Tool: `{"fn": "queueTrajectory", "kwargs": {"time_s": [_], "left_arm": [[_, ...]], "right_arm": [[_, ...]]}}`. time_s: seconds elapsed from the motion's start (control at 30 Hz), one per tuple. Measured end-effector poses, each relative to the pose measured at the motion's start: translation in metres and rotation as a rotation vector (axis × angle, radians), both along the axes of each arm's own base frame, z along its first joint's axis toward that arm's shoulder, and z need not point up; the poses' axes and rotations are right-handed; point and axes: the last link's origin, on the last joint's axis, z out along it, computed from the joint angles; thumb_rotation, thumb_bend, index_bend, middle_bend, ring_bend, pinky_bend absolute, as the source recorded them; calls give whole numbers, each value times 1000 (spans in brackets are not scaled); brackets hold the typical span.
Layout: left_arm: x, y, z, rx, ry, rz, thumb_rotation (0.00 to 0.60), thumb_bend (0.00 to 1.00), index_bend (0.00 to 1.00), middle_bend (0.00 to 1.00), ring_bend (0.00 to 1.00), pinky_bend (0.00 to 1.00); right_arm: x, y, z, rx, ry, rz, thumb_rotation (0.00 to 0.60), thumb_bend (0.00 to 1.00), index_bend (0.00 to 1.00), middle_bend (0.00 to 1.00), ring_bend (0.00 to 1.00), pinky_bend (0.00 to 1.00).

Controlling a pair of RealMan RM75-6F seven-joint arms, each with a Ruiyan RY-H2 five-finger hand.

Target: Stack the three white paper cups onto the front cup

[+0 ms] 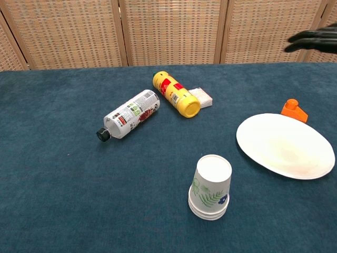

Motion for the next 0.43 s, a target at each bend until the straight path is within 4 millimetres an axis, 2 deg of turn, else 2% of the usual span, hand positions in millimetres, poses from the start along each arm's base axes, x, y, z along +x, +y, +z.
{"fn": "queueTrajectory", "kwargs": {"time_s": [0.13, 0.23, 0.37, 0.43], "left_arm": [[-10, -10, -1, 4, 3, 14, 600, 0, 0, 0, 0, 0], [-16, -14, -3, 0, 2, 15, 600, 0, 0, 0, 0, 0], [-21, -18, -7, -13, -2, 2, 600, 0, 0, 0, 0, 0], [-22, -20, -9, -23, -7, -5, 600, 0, 0, 0, 0, 0]], "right_arm": [[-49, 25, 15, -102, -52, -95, 600, 0, 0, 0, 0, 0], [-74, 47, 19, -155, -71, -149, 600, 0, 0, 0, 0, 0], [-90, 71, 17, -217, -106, -202, 600, 0, 0, 0, 0, 0], [-92, 75, 16, -237, -118, -215, 600, 0, 0, 0, 0, 0]]}}
